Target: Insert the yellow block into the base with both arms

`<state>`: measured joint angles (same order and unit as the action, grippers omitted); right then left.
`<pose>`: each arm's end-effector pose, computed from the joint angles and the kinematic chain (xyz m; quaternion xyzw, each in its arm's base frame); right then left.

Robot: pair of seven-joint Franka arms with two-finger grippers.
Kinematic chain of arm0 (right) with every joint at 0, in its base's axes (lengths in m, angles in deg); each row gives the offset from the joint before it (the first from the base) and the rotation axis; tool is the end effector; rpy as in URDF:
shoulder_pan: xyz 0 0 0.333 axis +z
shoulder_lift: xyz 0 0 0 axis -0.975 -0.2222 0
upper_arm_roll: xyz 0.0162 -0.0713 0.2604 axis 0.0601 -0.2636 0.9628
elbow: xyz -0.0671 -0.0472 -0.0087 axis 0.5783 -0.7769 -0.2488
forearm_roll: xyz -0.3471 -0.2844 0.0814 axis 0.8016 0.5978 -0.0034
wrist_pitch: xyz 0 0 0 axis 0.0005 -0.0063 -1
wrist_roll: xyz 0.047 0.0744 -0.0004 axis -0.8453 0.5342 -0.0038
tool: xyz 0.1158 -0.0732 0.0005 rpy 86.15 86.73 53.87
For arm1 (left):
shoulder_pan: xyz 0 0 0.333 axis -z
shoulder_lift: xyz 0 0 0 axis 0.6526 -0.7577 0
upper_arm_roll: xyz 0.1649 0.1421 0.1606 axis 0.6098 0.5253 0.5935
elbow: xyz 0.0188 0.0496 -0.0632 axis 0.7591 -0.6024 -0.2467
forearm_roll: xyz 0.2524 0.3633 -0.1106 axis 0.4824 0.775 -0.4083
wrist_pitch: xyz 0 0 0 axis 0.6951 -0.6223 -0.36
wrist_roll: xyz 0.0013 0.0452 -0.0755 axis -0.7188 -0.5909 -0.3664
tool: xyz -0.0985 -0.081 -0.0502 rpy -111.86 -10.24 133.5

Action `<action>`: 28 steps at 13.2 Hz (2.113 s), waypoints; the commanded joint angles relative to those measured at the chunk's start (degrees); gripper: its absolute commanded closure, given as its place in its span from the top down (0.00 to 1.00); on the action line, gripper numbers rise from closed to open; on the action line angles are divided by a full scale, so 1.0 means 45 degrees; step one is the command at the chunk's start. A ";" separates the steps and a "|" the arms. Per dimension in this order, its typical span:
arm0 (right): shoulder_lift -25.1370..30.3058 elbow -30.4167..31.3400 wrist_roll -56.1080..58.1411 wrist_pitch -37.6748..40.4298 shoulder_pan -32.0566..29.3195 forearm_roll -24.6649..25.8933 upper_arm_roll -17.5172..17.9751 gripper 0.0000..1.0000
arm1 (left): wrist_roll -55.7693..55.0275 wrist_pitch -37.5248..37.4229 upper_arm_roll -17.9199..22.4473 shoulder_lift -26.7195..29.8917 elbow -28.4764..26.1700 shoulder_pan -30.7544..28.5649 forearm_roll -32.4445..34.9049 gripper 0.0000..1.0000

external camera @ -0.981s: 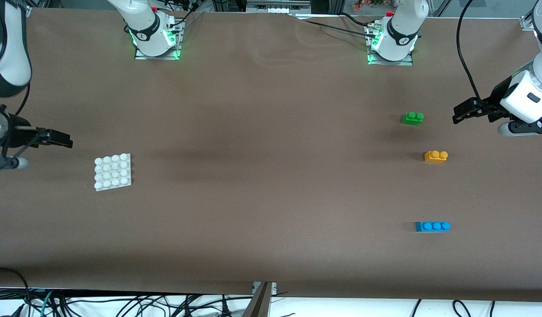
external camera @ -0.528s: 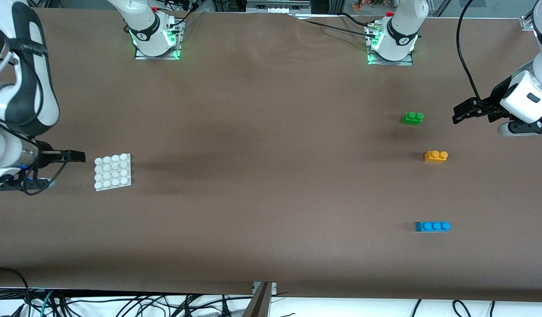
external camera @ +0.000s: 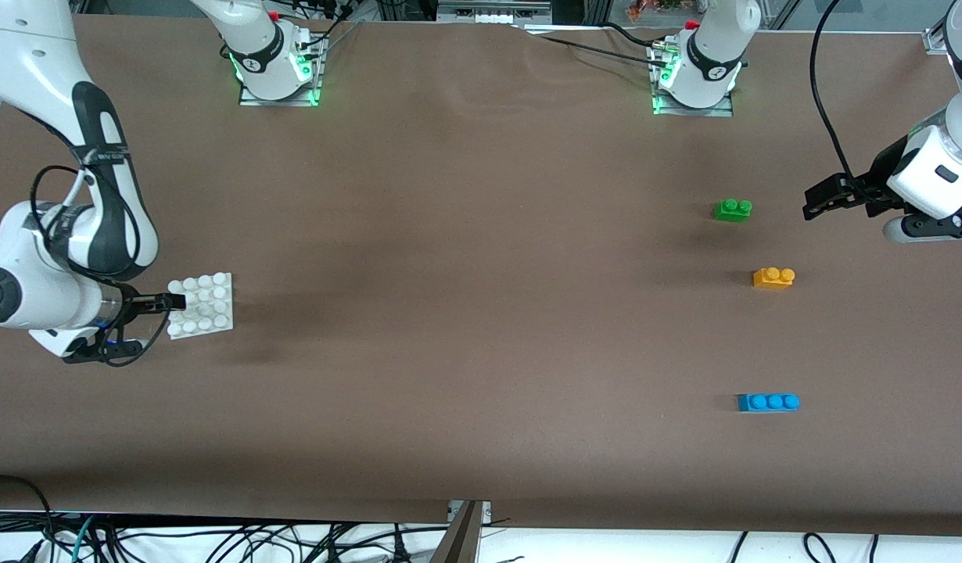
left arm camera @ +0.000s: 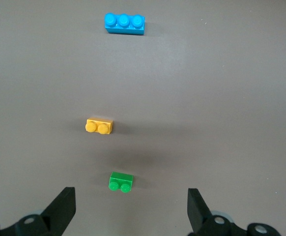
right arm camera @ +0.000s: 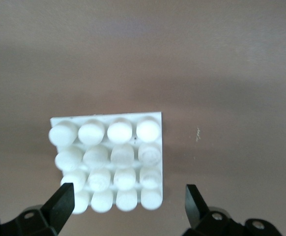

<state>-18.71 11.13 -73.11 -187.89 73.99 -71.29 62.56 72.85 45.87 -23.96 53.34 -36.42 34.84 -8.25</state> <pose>0.6775 -0.0948 0.1422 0.9920 0.0742 -0.0958 0.0344 0.6167 -0.0037 0.4682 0.9982 0.0460 -0.0387 0.0045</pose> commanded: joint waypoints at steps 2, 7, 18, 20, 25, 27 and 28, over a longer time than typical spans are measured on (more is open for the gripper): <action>0.0163 0.0956 0.0394 -0.0963 -0.0135 0.0127 0.0063 1.00 | 0.0282 -0.0026 -0.0029 0.0232 -0.0183 -0.0115 -0.0214 1.00; -0.0228 0.0976 0.0394 -0.1022 -0.0232 0.0029 0.0082 1.00 | 0.0282 -0.0026 -0.0029 0.0212 -0.0183 -0.0115 -0.0214 1.00; -0.0580 0.1035 0.0551 -0.1237 -0.0174 -0.0069 0.0160 1.00 | 0.0282 -0.0026 -0.0029 0.0212 -0.0183 -0.0115 -0.0214 1.00; -0.0580 0.1054 0.0551 -0.1257 -0.0155 -0.0069 0.0180 1.00 | 0.0282 -0.0026 -0.0029 0.0212 -0.0183 -0.0115 -0.0214 1.00; -0.0833 0.1054 0.0570 -0.1276 -0.0135 -0.0049 0.0180 1.00 | 0.0282 -0.0026 -0.0029 0.0212 -0.0183 -0.0115 -0.0214 1.00; -0.0873 0.1054 0.0570 -0.1296 -0.0135 -0.0049 0.0180 1.00 | 0.0282 -0.0026 -0.0029 0.0212 -0.0183 -0.0115 -0.0214 1.00; -0.0912 0.1054 0.0570 -0.1296 -0.0135 -0.0049 0.0180 1.00 | 0.0282 -0.0026 -0.0029 0.0212 -0.0183 -0.0115 -0.0214 1.00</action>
<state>-22.58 15.39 -71.75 -192.71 73.66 -71.30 63.16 72.85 45.87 -23.96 53.34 -36.43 34.84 -8.25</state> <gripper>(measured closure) 0.000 0.000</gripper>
